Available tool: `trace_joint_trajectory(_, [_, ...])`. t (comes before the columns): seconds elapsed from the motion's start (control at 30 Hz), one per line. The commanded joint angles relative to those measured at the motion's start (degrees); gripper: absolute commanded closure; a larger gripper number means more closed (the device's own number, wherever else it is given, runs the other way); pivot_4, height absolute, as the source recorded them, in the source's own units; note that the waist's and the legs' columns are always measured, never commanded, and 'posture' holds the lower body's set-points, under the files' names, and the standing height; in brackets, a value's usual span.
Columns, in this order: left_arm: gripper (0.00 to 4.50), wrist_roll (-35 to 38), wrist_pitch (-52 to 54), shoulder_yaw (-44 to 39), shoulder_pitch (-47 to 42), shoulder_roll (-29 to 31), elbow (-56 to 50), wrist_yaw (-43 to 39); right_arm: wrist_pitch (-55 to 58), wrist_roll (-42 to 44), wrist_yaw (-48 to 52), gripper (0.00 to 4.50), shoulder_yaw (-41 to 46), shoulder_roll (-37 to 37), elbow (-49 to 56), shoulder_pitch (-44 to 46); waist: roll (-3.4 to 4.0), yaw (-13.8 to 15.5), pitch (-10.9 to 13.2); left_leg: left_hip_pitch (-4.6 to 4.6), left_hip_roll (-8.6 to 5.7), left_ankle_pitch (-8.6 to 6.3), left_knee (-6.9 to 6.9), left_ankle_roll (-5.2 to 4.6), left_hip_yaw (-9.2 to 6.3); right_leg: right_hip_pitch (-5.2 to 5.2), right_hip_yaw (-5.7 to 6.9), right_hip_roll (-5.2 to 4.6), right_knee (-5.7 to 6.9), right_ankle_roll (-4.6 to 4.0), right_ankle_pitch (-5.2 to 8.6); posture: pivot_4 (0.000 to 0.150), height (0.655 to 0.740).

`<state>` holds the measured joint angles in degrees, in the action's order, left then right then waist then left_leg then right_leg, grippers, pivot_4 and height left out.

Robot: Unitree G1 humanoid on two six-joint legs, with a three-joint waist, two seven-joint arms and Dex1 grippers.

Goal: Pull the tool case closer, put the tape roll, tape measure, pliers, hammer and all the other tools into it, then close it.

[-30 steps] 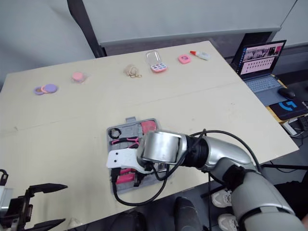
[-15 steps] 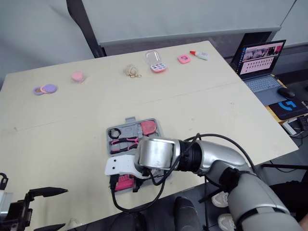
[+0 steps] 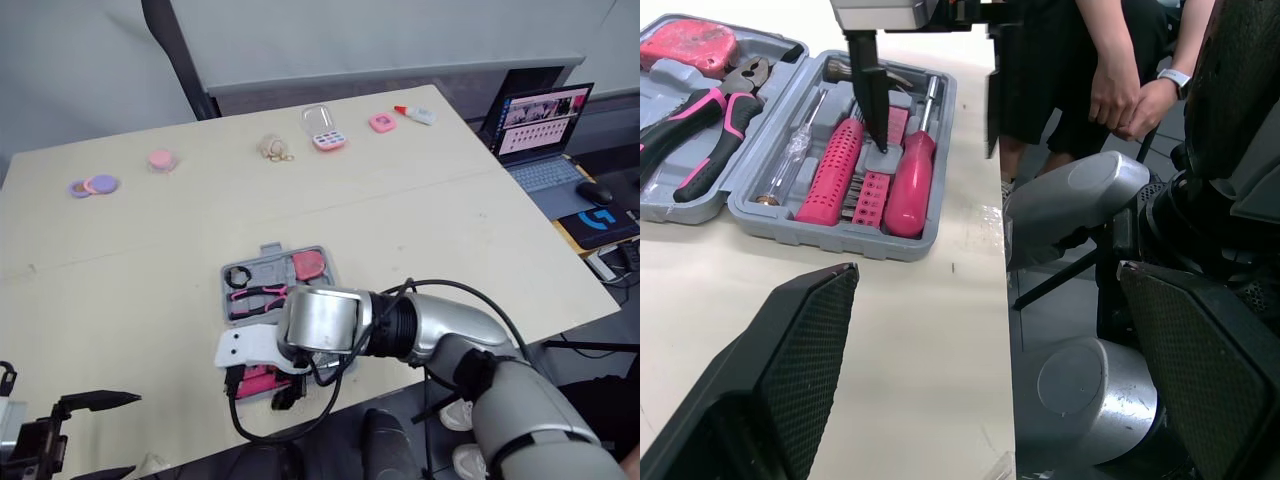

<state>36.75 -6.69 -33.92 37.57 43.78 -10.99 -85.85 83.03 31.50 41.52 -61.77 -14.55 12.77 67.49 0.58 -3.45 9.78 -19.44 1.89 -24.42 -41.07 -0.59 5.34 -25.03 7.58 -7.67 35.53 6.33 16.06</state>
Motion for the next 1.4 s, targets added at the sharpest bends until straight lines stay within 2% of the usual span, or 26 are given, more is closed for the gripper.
trace_joint_trajectory(0.03, [0.00,0.5,0.0,-0.7,-0.8,0.5,0.1,-0.7,0.4,0.6,1.9,0.08,2.9,-0.3,1.5,1.5,0.00,0.0,0.0,0.00,0.00,0.00,0.00,0.00,0.00,0.00,0.00,0.00,0.00,0.00,0.00,0.150,0.7287])
trace_joint_trajectory(0.23, [0.00,0.5,1.1,-0.1,-2.6,0.3,0.1,0.0,-0.4,1.4,3.8,0.08,8.1,-3.8,2.4,0.6,-0.02,0.1,0.0,-0.03,-0.01,0.00,0.02,0.00,-0.01,-0.02,0.01,-0.01,-0.01,0.00,0.00,0.150,0.7287])
trace_joint_trajectory(0.43, [0.00,0.5,1.3,-0.6,-1.4,-1.4,-1.0,0.9,-9.5,1.5,3.9,0.08,19.1,-9.3,7.9,-10.8,-0.09,0.2,0.0,-0.04,-0.02,-0.04,0.08,0.01,-0.01,-0.02,0.07,0.00,-0.06,0.00,0.00,0.150,0.7287])
trace_joint_trajectory(0.47, [0.00,0.5,1.1,-0.7,-1.3,-1.8,-1.0,1.0,-11.7,1.3,3.5,0.61,21.2,-9.7,9.0,-13.5,-0.10,0.2,0.0,-0.05,-0.02,-0.04,0.09,0.01,0.00,-0.02,0.08,0.01,-0.07,0.00,0.00,0.150,0.7287])
trace_joint_trajectory(0.5, [0.00,0.5,1.1,-0.8,-1.2,-2.1,-1.0,1.2,-13.4,1.1,3.3,0.88,22.6,-9.9,9.8,-15.5,-0.11,0.1,0.0,-0.05,-0.02,-0.04,0.10,0.01,0.01,-0.02,0.08,0.02,-0.09,0.00,0.00,0.150,0.7287])
trace_joint_trajectory(0.73, [0.00,0.0,0.7,-0.2,-1.6,-2.8,-0.8,1.5,-24.5,-0.4,5.0,4.44,24.7,-10.4,13.4,-26.3,-0.16,0.2,0.0,0.02,0.01,-0.04,-0.01,0.02,0.10,0.00,0.02,0.02,-0.01,0.00,0.00,0.150,0.7287])
trace_joint_trajectory(0.9, [0.00,0.0,0.9,0.0,-1.8,-2.7,-1.1,2.0,-37.0,-5.6,6.7,4.48,23.2,-9.9,11.4,-31.4,-0.16,0.4,0.0,0.10,0.01,-0.04,-0.01,0.03,0.08,0.06,0.01,0.01,0.00,0.00,0.00,0.150,0.7287])
trace_joint_trajectory(1.4, [0.00,-0.2,1.3,0.3,-2.7,-1.7,-0.5,1.8,-51.7,-14.0,12.2,4.48,22.3,-10.0,4.1,-41.3,-0.18,0.4,0.0,0.24,0.03,-0.04,-0.05,0.02,0.04,0.28,0.05,0.00,-0.04,-0.02,0.01,0.150,0.7287])
